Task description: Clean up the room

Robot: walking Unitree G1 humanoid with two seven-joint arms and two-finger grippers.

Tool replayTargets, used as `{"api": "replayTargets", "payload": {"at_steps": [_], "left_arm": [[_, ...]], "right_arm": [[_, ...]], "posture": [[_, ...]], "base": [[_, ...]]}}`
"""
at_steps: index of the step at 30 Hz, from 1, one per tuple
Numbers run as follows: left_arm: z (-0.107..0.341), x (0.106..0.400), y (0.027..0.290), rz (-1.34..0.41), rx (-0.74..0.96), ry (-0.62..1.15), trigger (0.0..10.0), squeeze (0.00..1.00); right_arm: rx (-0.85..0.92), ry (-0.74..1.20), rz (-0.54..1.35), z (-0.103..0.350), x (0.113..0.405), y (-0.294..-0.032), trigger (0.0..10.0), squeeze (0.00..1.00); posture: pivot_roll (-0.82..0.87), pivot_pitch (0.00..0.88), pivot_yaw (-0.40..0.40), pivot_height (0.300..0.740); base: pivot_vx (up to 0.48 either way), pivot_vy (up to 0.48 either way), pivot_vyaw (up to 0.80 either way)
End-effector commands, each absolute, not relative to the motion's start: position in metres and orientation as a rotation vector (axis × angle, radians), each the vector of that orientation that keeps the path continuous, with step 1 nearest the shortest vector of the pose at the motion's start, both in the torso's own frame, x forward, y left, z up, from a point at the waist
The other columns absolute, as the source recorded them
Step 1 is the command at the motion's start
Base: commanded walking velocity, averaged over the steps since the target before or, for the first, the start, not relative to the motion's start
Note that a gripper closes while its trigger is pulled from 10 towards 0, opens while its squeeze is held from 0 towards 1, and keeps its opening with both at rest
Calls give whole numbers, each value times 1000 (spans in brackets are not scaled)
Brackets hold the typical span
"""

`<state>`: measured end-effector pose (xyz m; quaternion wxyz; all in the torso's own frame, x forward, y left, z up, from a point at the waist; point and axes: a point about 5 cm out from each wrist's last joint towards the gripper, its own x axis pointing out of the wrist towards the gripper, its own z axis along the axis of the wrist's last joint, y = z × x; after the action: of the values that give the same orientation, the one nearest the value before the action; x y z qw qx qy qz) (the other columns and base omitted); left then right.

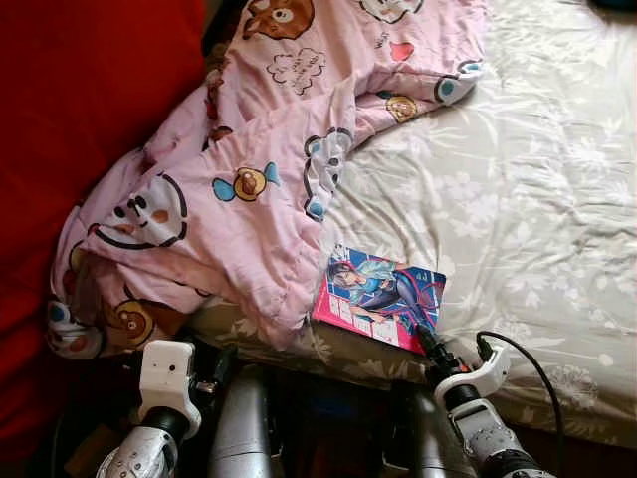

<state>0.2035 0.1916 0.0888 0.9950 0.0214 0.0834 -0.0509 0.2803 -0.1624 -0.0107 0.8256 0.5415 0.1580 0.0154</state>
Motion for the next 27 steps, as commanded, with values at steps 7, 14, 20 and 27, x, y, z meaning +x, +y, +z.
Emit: {"api": "replayTargets", "payload": {"at_steps": [7,14,20,27], "left_arm": [[87,196,196,-89,53,204,10000,0],[87,193,195,-91,54,209,10000,0],[88,190,196,-89,59,213,10000,0],[88,186,195,-91,63,218,10000,0]], "right_arm": [[1191,463,97,-21,270,-132,10000,0],[1211,455,128,-14,279,-125,10000,0],[1217,465,75,-13,282,-125,10000,0],[1228,489,81,-11,285,-113,10000,0]], "posture": [[221,390,30,616],[227,395,28,616],[238,396,29,616],[245,407,33,616]], "base": [[0,0,0],[0,0,0],[0,0,0],[0,0,0]]}}
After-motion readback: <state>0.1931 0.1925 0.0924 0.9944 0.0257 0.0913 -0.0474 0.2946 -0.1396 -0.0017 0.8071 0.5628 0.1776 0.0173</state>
